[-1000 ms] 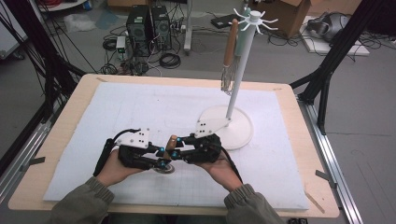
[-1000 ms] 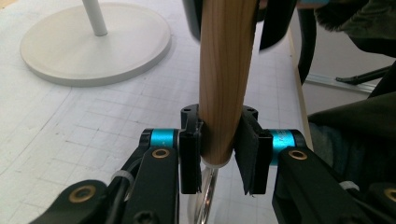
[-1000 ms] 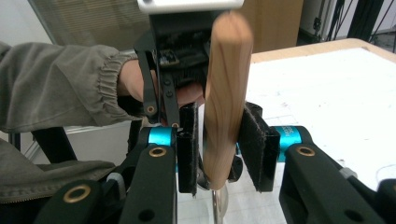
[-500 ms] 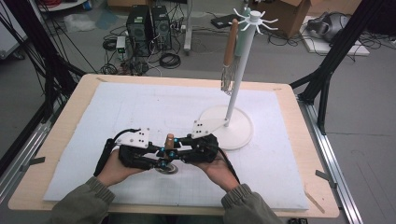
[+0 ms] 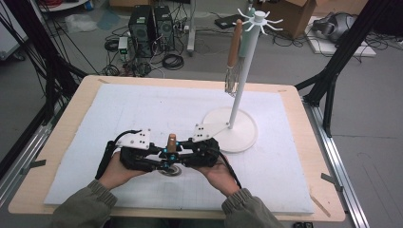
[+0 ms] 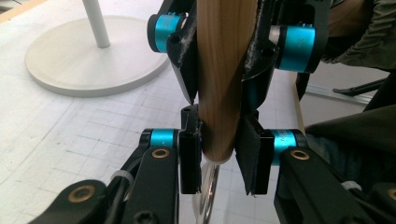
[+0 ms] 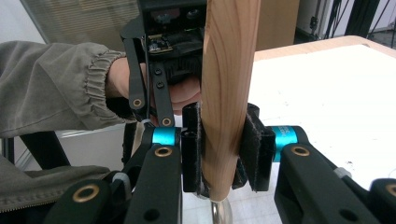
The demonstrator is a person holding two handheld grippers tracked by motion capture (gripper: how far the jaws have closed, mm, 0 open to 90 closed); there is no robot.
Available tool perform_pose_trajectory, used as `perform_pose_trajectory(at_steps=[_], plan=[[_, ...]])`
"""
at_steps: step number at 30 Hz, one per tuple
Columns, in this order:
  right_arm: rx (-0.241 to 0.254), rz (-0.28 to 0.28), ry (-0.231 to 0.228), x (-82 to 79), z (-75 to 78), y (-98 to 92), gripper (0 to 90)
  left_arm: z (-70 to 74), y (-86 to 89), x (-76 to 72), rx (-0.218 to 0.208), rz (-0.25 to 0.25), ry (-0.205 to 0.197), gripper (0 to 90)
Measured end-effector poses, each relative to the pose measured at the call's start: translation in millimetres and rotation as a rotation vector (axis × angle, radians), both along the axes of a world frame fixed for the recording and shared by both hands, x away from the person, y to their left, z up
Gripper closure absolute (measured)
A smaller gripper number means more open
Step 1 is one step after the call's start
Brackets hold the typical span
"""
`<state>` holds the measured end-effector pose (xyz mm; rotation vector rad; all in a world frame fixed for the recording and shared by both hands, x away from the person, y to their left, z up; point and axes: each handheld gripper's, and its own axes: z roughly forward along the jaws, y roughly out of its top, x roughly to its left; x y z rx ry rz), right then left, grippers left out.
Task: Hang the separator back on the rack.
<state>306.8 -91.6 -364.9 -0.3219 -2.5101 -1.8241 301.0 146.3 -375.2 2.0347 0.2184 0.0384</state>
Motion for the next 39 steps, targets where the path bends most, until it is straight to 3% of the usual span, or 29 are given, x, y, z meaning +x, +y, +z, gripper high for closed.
perform_pose_trajectory(at_steps=[4,15,27,39], plan=[[-0.011,-0.011,0.002,1.0,0.6,-2.3,72.3,0.6,4.4,-0.9,0.015,0.024,-0.01,62.9],[-0.027,-0.044,0.002,4.3,7.0,-19.5,72.3,0.1,24.5,-7.0,0.014,0.079,-0.02,55.9],[-0.048,-0.094,0.022,13.8,20.6,-54.3,72.3,2.7,53.3,-13.8,0.021,0.197,-0.041,42.3],[-0.04,-0.15,0.023,19.0,34.8,-83.7,72.3,-0.3,78.1,-18.6,0.026,0.276,-0.06,34.0]])
